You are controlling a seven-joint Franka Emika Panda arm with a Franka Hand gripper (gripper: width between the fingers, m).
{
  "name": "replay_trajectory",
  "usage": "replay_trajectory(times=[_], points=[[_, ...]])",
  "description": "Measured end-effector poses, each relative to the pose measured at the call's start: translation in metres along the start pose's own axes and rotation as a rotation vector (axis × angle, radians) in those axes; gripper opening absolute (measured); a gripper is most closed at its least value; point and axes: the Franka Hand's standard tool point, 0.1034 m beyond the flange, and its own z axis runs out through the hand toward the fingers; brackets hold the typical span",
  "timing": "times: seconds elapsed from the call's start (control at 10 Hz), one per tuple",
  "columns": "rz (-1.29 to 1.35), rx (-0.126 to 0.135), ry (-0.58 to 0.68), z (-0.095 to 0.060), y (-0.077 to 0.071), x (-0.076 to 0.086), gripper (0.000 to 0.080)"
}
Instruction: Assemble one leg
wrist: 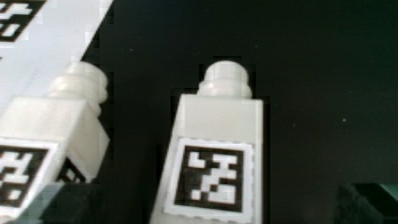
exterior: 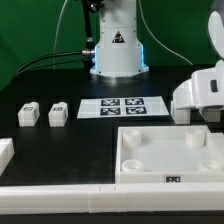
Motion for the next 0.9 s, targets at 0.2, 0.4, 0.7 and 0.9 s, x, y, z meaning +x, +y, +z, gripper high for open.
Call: replay_trajectory(times=[0.2, 0.4, 0.7, 0.9], points=[[0.0, -0.002, 0.005, 0.0034, -0.0037, 0.0027, 0.0649], [-0.001, 0.0, 0.013, 0.0034, -0.0033, 0.0046, 0.0649], [0.002, 0.005, 0.023, 0.0029, -0.0019, 0.0074, 0.0649], [0.003, 0.009, 0.034, 0.0016, -0.0016, 0.0097, 0.0649]])
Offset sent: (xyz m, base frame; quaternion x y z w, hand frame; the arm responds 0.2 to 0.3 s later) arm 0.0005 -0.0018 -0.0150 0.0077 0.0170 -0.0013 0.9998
